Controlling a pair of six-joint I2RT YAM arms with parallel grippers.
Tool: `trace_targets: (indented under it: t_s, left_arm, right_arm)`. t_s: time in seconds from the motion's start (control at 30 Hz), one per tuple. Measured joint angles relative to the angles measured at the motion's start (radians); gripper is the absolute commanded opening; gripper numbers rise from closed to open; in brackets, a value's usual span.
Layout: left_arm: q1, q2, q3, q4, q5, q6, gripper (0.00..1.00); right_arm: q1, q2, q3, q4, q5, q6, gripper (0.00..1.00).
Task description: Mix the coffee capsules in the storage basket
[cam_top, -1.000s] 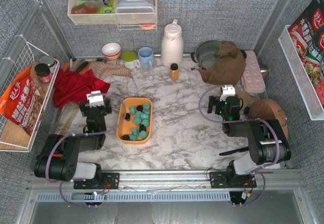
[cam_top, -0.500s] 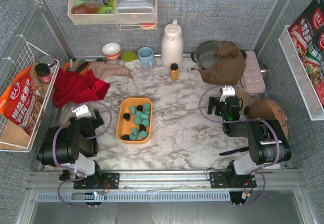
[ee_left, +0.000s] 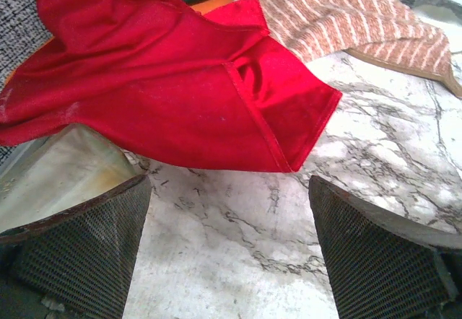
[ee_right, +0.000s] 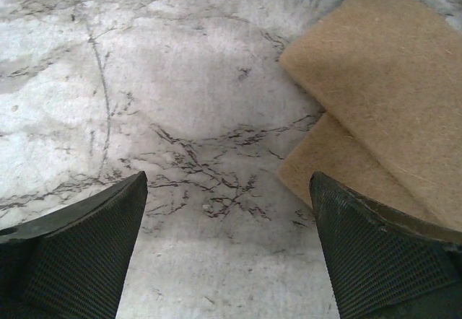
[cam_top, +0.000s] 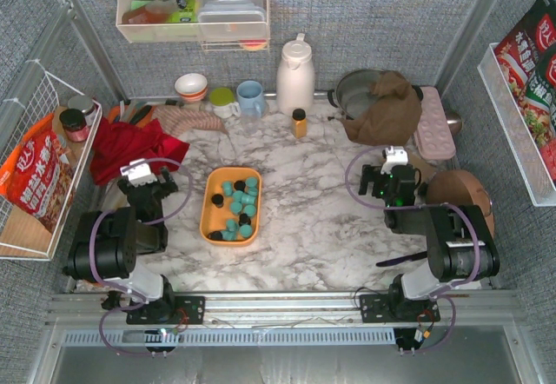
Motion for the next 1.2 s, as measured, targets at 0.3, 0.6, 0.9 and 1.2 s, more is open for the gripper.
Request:
trace_targets:
  t_s: [0.3,0.6,0.9,1.2]
  left_arm:
    - [-0.001,0.000,0.000,-0.001,0.037,0.011,0.99]
    - [-0.001,0.000,0.000,0.000,0.040,0.014,0.99]
    - [-0.001,0.000,0.000,0.000,0.040,0.014,0.99]
    - [-0.001,0.000,0.000,0.000,0.040,0.015,0.99]
  right_arm:
    - [0.005,0.000,0.000,0.000,-0.018,0.001,0.99]
    - [0.005,0.000,0.000,0.000,-0.018,0.002,0.99]
    - [0.005,0.000,0.000,0.000,-0.018,0.002,0.99]
    - [0.005,0.000,0.000,0.000,-0.021,0.002,0.99]
